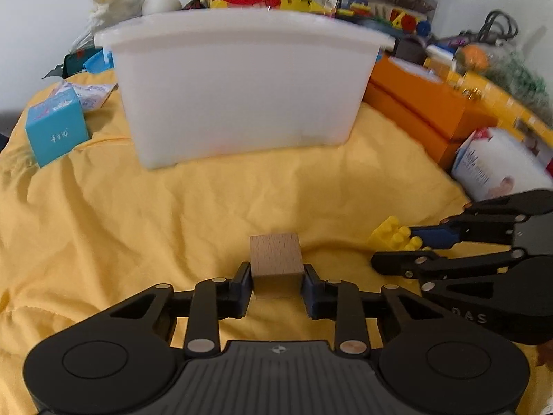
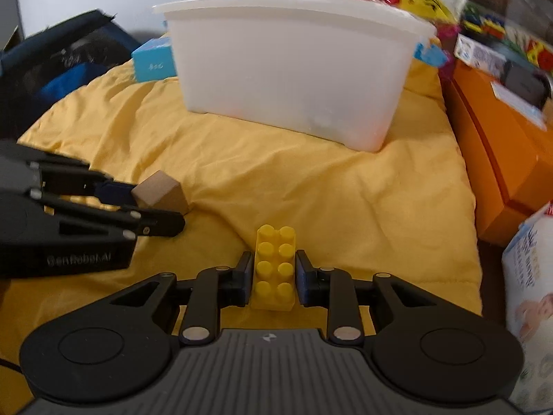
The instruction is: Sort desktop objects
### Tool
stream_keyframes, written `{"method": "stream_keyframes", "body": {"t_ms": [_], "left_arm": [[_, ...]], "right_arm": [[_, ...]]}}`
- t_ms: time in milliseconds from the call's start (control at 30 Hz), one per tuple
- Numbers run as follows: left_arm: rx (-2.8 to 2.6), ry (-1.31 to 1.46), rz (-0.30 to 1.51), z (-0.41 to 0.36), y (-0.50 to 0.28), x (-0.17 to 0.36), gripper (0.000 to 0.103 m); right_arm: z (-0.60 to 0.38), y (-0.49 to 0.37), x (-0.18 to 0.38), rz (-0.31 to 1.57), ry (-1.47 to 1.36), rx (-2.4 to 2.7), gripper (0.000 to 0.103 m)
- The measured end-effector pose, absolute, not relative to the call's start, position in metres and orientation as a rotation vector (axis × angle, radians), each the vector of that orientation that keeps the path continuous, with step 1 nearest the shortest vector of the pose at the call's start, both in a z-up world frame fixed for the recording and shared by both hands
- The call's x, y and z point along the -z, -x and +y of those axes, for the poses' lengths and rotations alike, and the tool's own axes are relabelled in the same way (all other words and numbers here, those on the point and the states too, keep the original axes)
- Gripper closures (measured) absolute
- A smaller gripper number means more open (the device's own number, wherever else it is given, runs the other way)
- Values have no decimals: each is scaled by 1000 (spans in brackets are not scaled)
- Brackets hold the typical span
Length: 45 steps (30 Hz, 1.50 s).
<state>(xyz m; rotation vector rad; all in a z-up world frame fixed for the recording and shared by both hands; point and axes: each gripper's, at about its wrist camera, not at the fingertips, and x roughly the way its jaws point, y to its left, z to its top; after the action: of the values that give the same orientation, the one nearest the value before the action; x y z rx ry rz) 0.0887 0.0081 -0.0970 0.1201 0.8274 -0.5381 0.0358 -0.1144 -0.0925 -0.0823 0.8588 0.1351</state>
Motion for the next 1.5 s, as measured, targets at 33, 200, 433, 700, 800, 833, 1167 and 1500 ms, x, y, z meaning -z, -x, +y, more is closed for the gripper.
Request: {"method": "stream_keyframes", "body": {"t_ms": [33,200,433,700,800,833,1167,1500], "left_arm": [[544,-122,797,9,-88,86,70],[556,-59,617,19,-102,16,70],[512,-83,373,6,-160,-58,70],[443,-112,581,-26,-239,-14,69],[435,-117,614,-26,-240,-2,60],[441,-121,609,-23,-236,-1,49],[443,-203,445,-21,-188,-50,26],[334,-250,455,-20,-180,-75,4]], "right_arm": [[-117,-36,86,844,70,-130,76],[-129,-49,27,669,53,-96,76],[-135,-109,-43,441,51,-36,76],[-140,-180,-18,578,78,22,75],[-147,-183,-1,658,60,13,70],[-147,-180,-1,660,58,10,68],[-159,-164,-31,669,83,44,29],[-162,-175,-39,764,155,44,1]]}}
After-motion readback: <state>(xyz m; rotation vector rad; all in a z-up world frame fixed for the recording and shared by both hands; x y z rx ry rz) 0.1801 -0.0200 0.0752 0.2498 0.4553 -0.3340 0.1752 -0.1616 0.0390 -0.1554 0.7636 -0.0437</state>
